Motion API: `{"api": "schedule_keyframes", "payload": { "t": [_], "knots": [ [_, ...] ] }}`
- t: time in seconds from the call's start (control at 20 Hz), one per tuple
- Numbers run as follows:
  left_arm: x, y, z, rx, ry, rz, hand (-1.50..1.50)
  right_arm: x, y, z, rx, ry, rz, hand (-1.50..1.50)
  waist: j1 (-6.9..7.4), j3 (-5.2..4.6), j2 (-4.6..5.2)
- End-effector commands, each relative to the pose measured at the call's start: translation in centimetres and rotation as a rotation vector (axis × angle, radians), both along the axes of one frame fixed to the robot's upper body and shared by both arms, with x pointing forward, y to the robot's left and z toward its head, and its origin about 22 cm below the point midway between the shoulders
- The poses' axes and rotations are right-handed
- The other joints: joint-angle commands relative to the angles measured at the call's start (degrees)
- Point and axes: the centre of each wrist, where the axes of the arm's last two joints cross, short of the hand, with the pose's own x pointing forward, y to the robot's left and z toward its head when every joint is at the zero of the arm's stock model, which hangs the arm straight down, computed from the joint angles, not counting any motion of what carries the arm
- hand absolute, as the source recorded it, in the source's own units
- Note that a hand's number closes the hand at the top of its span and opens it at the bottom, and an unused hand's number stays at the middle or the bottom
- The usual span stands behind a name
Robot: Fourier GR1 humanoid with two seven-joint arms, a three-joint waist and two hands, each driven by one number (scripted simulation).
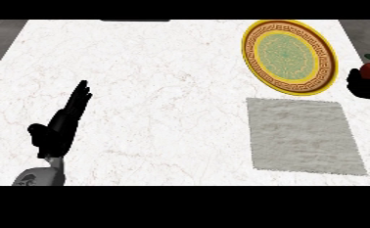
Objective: Pick the bell pepper from the placemat and place it in the plate
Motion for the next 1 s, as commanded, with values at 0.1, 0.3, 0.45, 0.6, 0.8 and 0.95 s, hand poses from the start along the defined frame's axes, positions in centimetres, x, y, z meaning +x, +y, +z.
{"api": "schedule_keyframes", "payload": {
  "t": [0.1,0.3,0.45,0.6,0.8,0.95],
  "knots": [
    [0.7,0.5,1.0,-0.001,-0.008,-0.005,0.0,6.2,1.5,-3.0,0.05,0.012,0.057,1.5,0.42,0.04,0.15],
    [0.2,-0.4,0.9,-0.004,0.015,-0.014,0.0,9.8,2.4,-3.1,0.046,0.028,0.091,1.5,0.48,0.04,0.09],
    [0.6,-0.8,0.7,0.004,-0.007,0.001,0.0,12.2,2.4,-3.5,0.09,0.029,0.089,1.5,0.48,0.04,0.14],
    [0.6,-1.3,0.8,-0.013,-0.014,-0.021,0.0,13.9,2.9,-5.9,0.089,0.034,0.074,1.5,0.75,0.05,0.25],
    [0.1,-2.7,0.1,-0.023,-0.019,-0.015,0.0,14.3,3.9,-7.3,0.253,-0.141,-0.039,1.5,1.53,0.12,0.6],
    [2.5,-0.4,0.8,-0.018,-0.001,-0.011,0.0,15.7,1.6,-7.2,0.252,-0.076,-0.08,-1.5,0.92,0.06,0.75]
  ]
}}
